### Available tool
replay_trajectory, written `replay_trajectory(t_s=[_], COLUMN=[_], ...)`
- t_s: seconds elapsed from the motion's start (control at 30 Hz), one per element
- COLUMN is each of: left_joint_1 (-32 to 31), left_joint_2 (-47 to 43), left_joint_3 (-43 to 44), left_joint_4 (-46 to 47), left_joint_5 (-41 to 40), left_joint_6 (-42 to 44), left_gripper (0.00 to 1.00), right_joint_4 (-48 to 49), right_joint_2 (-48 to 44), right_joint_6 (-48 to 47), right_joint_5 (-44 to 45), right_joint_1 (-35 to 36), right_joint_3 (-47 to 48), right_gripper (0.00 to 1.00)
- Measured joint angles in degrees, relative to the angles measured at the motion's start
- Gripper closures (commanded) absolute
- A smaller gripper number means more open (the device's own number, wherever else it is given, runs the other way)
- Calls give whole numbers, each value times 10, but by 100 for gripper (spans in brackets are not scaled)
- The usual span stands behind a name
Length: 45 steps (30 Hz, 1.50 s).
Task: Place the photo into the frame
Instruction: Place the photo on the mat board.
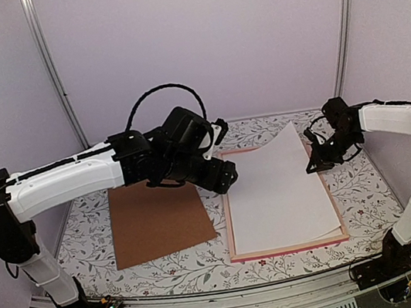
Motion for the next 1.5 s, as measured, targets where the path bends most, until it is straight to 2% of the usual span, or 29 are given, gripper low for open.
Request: replay_trajectory(t_s=[0.63, 1.5], left_joint_1=[3, 4], left_joint_2=[15, 17], left_joint_3=[-8, -20], left_joint_4=[0, -2], left_joint_5=[-1, -12], left_joint_6=[1, -1], left_gripper=[13, 13], right_joint_4=[13, 42], right_joint_2=[24, 39], right_joint_6=[-11, 35], right_joint_5=[-7, 15], right_joint_1=[-6, -13], right_joint_3=[0, -17], right_gripper=[98, 98])
